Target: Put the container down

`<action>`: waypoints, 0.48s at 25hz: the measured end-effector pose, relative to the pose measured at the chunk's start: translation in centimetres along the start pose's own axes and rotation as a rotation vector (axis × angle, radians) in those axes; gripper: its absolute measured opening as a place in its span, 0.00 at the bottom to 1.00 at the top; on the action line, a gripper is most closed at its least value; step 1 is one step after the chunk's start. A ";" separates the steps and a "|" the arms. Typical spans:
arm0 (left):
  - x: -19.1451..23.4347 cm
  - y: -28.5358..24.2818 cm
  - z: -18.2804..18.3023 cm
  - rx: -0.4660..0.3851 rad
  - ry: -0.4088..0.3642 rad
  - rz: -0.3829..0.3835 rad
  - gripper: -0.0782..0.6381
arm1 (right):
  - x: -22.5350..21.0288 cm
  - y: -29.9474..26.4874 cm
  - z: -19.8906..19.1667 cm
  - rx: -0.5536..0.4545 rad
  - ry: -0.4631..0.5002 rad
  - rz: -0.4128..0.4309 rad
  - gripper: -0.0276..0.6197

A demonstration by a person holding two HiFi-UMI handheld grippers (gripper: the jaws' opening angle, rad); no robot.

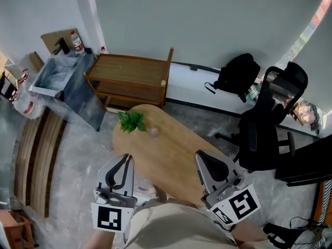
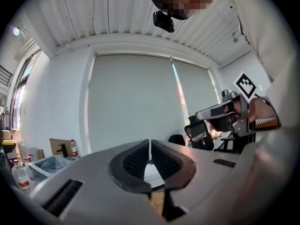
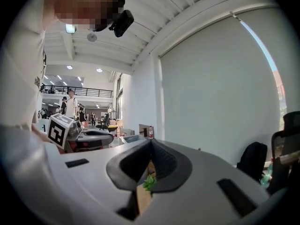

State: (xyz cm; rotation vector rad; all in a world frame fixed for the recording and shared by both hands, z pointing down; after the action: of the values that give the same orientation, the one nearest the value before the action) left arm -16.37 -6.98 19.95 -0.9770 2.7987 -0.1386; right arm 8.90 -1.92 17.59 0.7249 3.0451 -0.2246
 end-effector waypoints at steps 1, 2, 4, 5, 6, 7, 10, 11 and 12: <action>0.0 0.0 0.1 -0.002 0.002 -0.002 0.13 | -0.1 0.0 0.0 -0.001 0.003 -0.004 0.04; 0.0 -0.1 0.2 -0.003 0.005 -0.004 0.13 | -0.3 0.0 0.0 -0.002 0.007 -0.009 0.04; -0.1 -0.1 0.4 -0.004 0.005 -0.006 0.13 | -0.6 0.1 0.2 -0.005 0.010 -0.014 0.04; -0.1 -0.2 0.4 -0.003 0.005 -0.006 0.13 | -0.7 0.1 0.2 -0.007 0.011 -0.016 0.04; -0.1 -0.2 0.4 -0.001 0.005 -0.006 0.13 | -0.7 0.1 0.2 -0.009 0.013 -0.018 0.04; 0.0 -0.2 0.4 0.001 0.005 -0.005 0.13 | -0.7 0.0 0.2 -0.009 0.015 -0.019 0.04; 0.1 -0.2 0.4 0.003 -0.005 -0.005 0.13 | -0.7 -0.1 0.1 -0.011 0.016 -0.018 0.04; 0.1 -0.3 0.4 0.003 -0.011 -0.004 0.13 | -0.7 -0.1 0.1 -0.012 0.016 -0.016 0.04; 0.0 -0.3 0.4 0.005 -0.015 -0.003 0.13 | -0.7 -0.1 0.1 -0.013 0.016 -0.014 0.04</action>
State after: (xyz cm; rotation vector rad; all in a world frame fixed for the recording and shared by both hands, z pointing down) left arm -16.09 -7.26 19.60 -0.9777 2.7818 -0.1379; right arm 9.48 -2.39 17.51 0.7077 3.0651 -0.1991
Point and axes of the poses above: the fingertips, and each gripper's own axes: y backward along the fingers, x to its left, z out of its top, the point moved 9 cm from there along y, backward along the fingers, and after that the axes turned 3 degrees about z, right-handed, at the moved point
